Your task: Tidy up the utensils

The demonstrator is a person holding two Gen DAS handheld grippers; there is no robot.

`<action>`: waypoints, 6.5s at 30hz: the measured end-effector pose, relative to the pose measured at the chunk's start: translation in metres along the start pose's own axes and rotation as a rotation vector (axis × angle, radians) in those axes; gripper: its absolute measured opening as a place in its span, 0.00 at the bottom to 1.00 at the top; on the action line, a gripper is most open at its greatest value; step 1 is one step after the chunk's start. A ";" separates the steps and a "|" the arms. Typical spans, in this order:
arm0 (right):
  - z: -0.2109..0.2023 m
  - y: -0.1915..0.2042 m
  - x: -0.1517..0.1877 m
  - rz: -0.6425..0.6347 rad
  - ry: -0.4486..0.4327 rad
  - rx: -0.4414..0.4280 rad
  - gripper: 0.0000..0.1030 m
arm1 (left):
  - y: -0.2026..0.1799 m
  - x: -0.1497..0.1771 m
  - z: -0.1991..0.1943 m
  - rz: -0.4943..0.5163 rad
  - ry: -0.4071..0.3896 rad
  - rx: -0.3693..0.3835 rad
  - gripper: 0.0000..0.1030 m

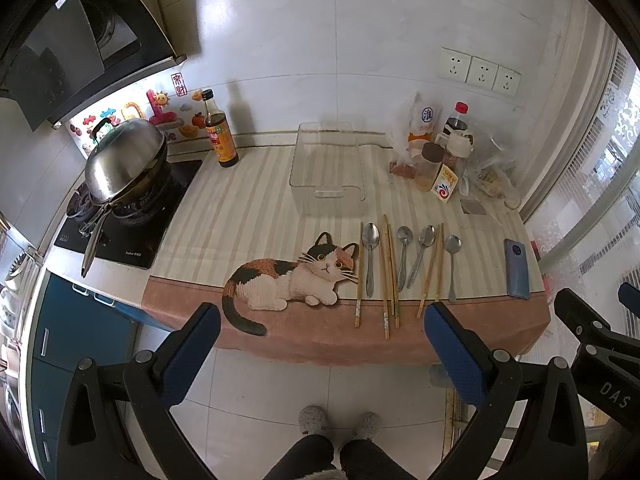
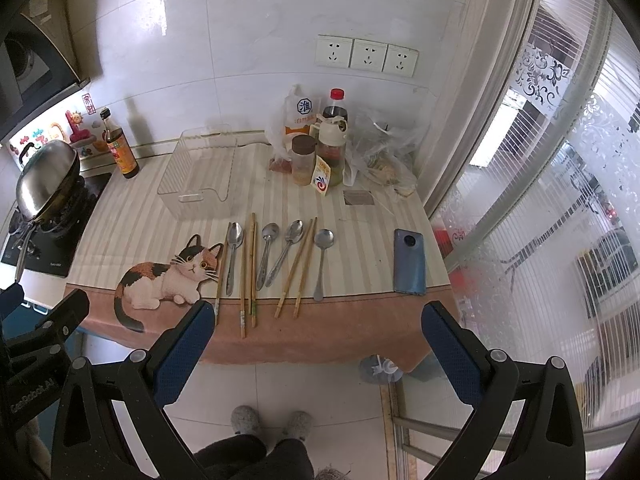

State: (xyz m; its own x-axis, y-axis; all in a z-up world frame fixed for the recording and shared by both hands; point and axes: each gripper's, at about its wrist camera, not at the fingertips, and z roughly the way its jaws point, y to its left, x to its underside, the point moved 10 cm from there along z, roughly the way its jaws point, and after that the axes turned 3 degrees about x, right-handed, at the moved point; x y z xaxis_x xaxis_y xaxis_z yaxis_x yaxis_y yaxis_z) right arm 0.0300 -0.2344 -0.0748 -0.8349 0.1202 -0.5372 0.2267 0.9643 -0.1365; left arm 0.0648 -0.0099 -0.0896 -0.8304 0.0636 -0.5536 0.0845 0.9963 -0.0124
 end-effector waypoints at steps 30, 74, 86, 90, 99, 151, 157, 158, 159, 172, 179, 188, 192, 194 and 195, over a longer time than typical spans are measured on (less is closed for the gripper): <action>0.020 0.004 -0.015 0.144 -0.004 0.001 1.00 | 0.022 -0.058 0.023 0.023 -0.180 0.017 1.00; 0.344 0.057 0.022 0.213 0.583 -0.259 0.40 | -0.018 0.031 0.355 0.038 0.579 0.065 0.07; 0.335 0.115 0.043 0.213 0.621 -0.304 0.40 | 0.051 0.026 0.339 -0.145 0.601 0.299 0.09; 0.328 0.115 0.046 0.225 0.609 -0.288 0.40 | 0.073 0.033 0.345 -0.128 0.605 0.293 0.10; 0.325 0.107 0.042 0.242 0.600 -0.270 0.40 | 0.067 0.025 0.342 -0.114 0.617 0.302 0.10; 0.324 0.238 0.078 -0.063 0.587 -0.061 0.07 | 0.129 0.032 0.330 0.040 0.564 0.074 0.07; 0.325 0.230 0.077 -0.061 0.583 -0.074 0.07 | 0.118 0.038 0.338 0.068 0.557 0.031 0.04; 0.326 0.229 0.077 -0.058 0.581 -0.080 0.07 | 0.120 0.037 0.337 0.066 0.553 0.021 0.04; 0.326 0.229 0.077 -0.057 0.579 -0.084 0.07 | 0.123 0.037 0.336 0.060 0.546 0.009 0.04; 0.278 0.196 0.025 0.007 0.453 -0.176 0.06 | 0.153 -0.022 0.283 0.014 0.400 -0.105 0.04; 0.260 0.185 -0.005 0.018 0.395 -0.204 0.06 | 0.159 -0.048 0.267 0.009 0.342 -0.091 0.04; 0.316 0.211 0.041 -0.023 0.572 -0.205 0.04 | 0.155 0.001 0.318 -0.014 0.494 -0.068 0.04; 0.329 0.210 0.042 -0.021 0.597 -0.175 0.11 | 0.155 0.023 0.331 -0.039 0.551 -0.062 0.04; 0.336 0.212 0.039 -0.029 0.592 -0.161 0.16 | 0.156 0.028 0.334 -0.042 0.558 -0.067 0.04; 0.338 0.212 0.039 -0.033 0.597 -0.149 0.16 | 0.157 0.030 0.335 -0.044 0.562 -0.070 0.04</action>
State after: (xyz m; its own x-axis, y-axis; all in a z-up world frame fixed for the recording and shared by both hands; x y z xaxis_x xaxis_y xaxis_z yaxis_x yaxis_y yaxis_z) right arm 0.2156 -0.1049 -0.4064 -0.9868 0.1595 0.0297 0.1594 0.9872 -0.0040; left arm 0.2378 0.1291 -0.3874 -0.9994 0.0237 -0.0255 0.0227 0.9989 0.0400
